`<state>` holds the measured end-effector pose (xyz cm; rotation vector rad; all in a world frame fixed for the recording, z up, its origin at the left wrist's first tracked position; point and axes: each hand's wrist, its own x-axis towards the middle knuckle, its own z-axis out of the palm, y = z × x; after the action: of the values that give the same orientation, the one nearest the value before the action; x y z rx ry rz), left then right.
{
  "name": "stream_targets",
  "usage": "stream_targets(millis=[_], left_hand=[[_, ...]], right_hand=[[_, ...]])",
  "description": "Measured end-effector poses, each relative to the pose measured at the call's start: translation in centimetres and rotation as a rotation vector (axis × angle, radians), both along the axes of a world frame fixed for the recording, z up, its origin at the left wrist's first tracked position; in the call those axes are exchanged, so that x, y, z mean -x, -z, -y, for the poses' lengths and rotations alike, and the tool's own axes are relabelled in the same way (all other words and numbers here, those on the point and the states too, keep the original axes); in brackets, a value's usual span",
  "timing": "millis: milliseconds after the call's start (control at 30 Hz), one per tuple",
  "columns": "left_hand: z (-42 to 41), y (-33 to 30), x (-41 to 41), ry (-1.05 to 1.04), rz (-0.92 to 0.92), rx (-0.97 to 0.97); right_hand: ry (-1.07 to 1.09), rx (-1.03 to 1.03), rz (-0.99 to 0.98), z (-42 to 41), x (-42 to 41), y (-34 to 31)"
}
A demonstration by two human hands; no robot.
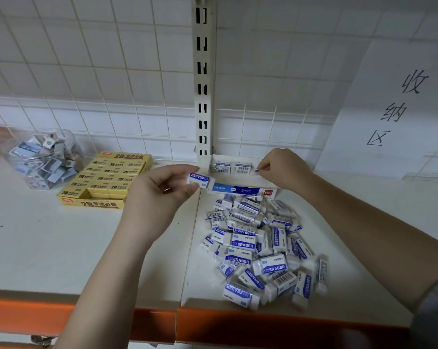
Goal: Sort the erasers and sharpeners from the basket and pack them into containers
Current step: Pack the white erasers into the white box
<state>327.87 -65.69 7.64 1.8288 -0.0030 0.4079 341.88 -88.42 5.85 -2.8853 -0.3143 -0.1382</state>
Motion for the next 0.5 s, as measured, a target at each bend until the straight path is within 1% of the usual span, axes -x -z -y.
stream_targets(millis=[100,167,233,300,333,500], left_hand=[[0.1,-1.3,-1.3,0.074,-0.041,0.078],[0.2,-2.0,-2.9,0.135,-0.087,0.088],[0.6,-2.7,-5.1,0.201,-0.133,0.091],[1.6,-3.2,-7.4,0.277,-0.172,0.112],[2.3,-3.3,-8.5,0.307,-0.178,0.092],[5.8,-3.1,-13.1,0.413,-0.157,-0.173]], right_hand=[[-0.006,-0.190,0.088,0.6,1.9,-1.1],[-0.020,-0.287,0.161,1.1,3.6,-1.8],[-0.049,-0.367,0.166,1.7,5.7,-2.6],[-0.104,-0.409,0.119,2.0,8.1,-3.2],[-0.134,-0.409,0.087,2.1,9.3,-3.5],[-0.313,-0.369,-0.111,2.2,15.0,-4.2]])
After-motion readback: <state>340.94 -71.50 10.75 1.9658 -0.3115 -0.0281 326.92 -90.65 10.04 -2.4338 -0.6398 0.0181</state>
